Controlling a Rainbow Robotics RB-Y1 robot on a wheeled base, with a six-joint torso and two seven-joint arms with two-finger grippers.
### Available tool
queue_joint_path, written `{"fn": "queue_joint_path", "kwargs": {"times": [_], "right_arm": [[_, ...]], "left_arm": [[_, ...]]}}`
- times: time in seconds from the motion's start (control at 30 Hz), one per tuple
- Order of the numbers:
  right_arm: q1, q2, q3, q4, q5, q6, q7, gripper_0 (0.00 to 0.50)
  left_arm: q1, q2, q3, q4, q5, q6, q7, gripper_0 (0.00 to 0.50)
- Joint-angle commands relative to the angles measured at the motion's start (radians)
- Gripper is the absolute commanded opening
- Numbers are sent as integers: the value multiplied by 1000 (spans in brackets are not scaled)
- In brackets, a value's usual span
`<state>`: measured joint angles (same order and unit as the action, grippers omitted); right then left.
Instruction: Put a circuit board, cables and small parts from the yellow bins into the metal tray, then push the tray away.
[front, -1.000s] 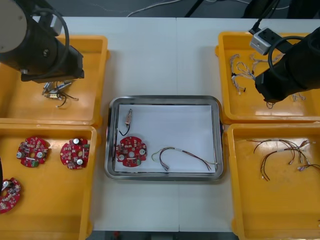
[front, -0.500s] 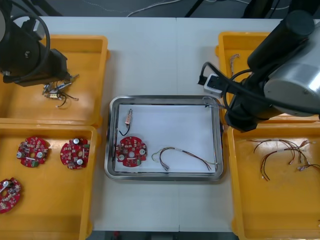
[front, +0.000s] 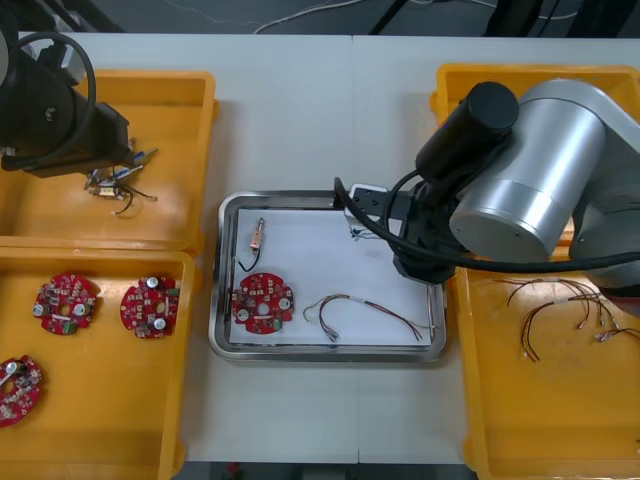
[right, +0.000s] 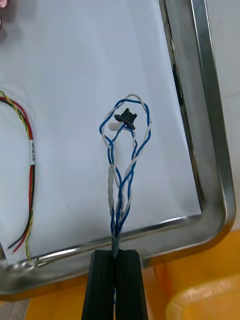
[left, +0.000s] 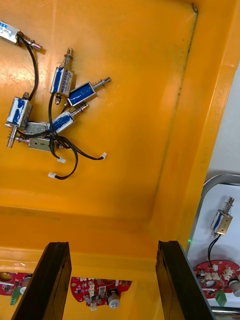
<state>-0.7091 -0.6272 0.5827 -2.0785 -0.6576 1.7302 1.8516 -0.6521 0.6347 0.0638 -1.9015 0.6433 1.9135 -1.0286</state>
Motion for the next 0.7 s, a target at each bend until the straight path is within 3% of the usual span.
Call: {"fn": "queue_joint_path", "kwargs": {"times": [0.03,0.33,0.63,0.7], "right_arm": [[-50,43,40,51,9,-54,41,0],[-89,70,146,164,33,-163,84,0],[-128,93,232,284,35,-285,135,0],[-128,95,238,291,36,-299,144,24]], "left_arm": [[11,29,31,-5,-16,6,-119,500],[42,25,30,16,-16,-11,-153,500],[40,25,42,76,-47,-80,-275,500],[40,25,42,85,-48,-99,-280,500]]}}
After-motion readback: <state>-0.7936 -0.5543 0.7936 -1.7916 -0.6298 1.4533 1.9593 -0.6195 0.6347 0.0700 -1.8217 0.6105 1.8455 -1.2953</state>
